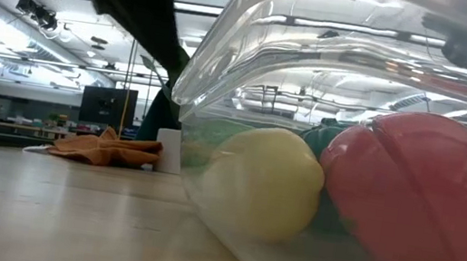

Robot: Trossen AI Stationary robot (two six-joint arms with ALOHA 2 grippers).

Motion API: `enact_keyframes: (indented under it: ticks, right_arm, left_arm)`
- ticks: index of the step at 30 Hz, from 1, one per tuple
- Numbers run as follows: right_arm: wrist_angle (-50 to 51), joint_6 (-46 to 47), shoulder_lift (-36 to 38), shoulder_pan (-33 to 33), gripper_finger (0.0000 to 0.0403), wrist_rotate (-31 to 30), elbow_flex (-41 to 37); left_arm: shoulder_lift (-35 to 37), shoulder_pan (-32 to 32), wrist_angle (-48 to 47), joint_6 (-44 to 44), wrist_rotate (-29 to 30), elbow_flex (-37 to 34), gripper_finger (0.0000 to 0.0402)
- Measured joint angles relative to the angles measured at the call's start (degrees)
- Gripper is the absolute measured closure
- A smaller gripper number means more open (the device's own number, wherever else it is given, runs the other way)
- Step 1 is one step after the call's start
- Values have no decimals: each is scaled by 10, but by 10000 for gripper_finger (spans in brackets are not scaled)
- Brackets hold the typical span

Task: Pick and placing Produce into tupperware
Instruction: Return to Home Position

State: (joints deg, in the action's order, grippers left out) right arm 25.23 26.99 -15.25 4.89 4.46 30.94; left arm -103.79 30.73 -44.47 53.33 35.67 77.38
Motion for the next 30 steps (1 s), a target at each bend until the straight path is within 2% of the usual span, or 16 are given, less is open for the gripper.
enact_keyframes:
  ticks: [3,6,10,15,19,24,30]
  right_arm:
    - [-6,10,38,0,403,-13,-18]
    - [-57,19,73,0,403,-19,-46]
    - [-130,26,113,0,403,-19,-88]
    - [-174,47,147,0,403,-20,-139]
    - [-221,47,153,0,403,-18,-173]
    - [-333,44,153,0,403,-17,-231]
    - [-406,65,152,0,403,-18,-288]
  left_arm:
    - [0,-12,18,-24,-9,0,380]
    - [0,-23,19,-31,-10,0,378]
    - [3,-39,19,-47,-10,0,386]
    - [13,-60,33,-75,-10,0,393]
    - [22,-74,43,-94,-10,1,388]
    - [31,-90,49,-123,-26,1,379]
    - [35,-108,62,-153,-56,0,392]
